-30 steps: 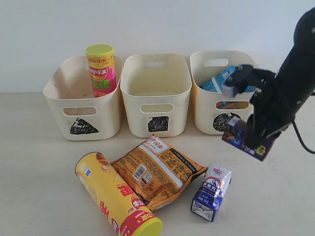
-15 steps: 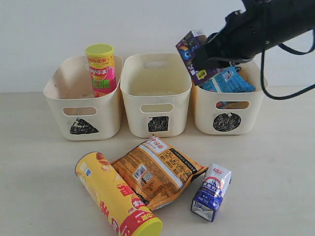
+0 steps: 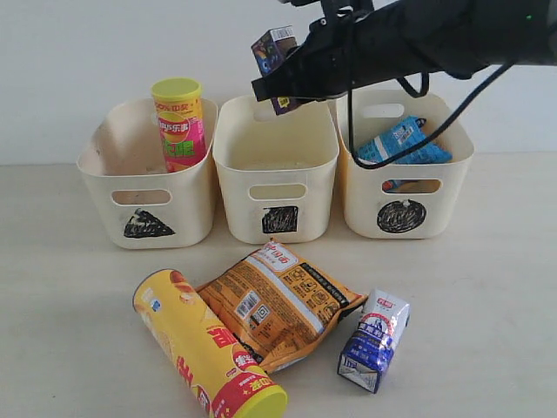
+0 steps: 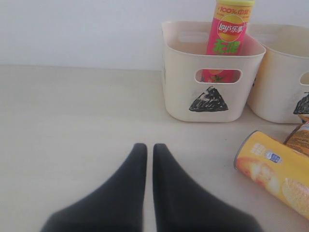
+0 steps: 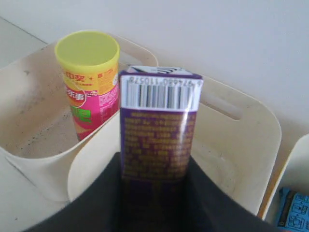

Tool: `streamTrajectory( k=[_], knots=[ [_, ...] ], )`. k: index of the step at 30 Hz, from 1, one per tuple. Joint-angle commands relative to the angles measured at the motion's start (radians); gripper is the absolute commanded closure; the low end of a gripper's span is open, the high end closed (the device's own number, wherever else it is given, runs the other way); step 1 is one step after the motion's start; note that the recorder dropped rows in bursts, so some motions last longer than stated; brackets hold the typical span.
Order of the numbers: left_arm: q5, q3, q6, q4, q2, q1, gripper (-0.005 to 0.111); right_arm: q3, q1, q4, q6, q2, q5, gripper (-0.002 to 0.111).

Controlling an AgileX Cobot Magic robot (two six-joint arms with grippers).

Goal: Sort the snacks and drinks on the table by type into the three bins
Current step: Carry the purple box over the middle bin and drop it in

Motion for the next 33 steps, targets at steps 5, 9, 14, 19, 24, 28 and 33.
streamTrajectory(
  k=[5,9,14,19,24,28,33],
  knots=[
    [-0.01,-0.002,0.002,-0.003,-0.003,-0.003,0.103,-0.169,0.001,-0.28,0.183,0.153,0.01,0.108],
    [-0.01,-0.002,0.002,-0.003,-0.003,-0.003,0.103,-0.263,0.001,-0.654,0.514,0.209,0.064,0.108],
    [-0.01,-0.002,0.002,-0.003,-0.003,-0.003,0.103,-0.43,0.001,-0.935,0.829,0.297,0.285,0.108],
    [-0.01,-0.002,0.002,-0.003,-0.003,-0.003,0.103,-0.553,0.001,-0.893,0.816,0.382,0.407,0.108],
    [-0.01,-0.002,0.002,-0.003,-0.003,-0.003,0.103,-0.572,0.001,-0.862,0.816,0.429,0.386,0.108],
    [-0.01,-0.002,0.002,-0.003,-0.003,-0.003,0.103,-0.572,0.001,-0.852,0.816,0.45,0.371,0.108],
    [-0.01,-0.002,0.002,-0.003,-0.003,-0.003,0.103,-0.572,0.001,-0.835,0.818,0.457,0.366,0.098]
  ],
)
